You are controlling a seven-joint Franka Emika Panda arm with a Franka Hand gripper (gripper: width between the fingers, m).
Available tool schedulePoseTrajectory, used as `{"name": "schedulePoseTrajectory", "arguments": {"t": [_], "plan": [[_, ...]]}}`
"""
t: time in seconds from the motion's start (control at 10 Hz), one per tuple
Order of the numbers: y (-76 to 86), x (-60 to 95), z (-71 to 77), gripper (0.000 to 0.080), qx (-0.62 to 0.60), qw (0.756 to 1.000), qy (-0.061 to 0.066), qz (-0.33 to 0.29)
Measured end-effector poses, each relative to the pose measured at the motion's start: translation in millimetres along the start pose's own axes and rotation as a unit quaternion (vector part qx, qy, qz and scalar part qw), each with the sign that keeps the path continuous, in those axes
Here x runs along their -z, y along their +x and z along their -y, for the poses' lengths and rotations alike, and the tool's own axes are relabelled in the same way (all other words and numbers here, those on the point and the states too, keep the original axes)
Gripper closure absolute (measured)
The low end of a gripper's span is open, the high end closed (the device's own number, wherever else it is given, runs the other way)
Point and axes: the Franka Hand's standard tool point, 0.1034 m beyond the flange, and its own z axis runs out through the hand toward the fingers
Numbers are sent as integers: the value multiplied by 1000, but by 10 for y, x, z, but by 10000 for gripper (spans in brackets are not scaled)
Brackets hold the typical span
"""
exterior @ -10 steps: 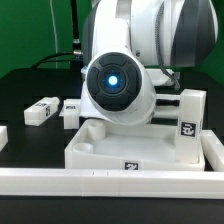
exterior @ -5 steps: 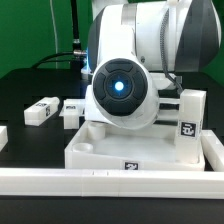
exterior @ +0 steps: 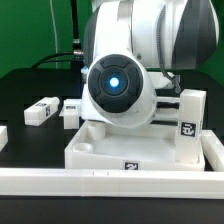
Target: Assemble desk
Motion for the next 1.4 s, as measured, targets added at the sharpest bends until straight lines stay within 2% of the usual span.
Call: {"name": "schedulePoseTrajectory", "arguments": {"t": [0.2, 0.4, 0.9, 1.0, 1.2, 1.3, 1.4], "plan": [[-244, 329, -6, 510, 12, 1000, 7, -3], [-367, 612, 30, 509, 18, 1000, 9, -11], [-308, 659, 40, 509, 19, 999, 9, -32], [-312, 792, 49, 509, 28, 998, 10, -57], [-484, 1190, 95, 509, 34, 992, 14, -118], [-464, 1299, 120, 509, 37, 988, 16, -151], [-418, 1301, 125, 509, 36, 982, 17, -183]]}}
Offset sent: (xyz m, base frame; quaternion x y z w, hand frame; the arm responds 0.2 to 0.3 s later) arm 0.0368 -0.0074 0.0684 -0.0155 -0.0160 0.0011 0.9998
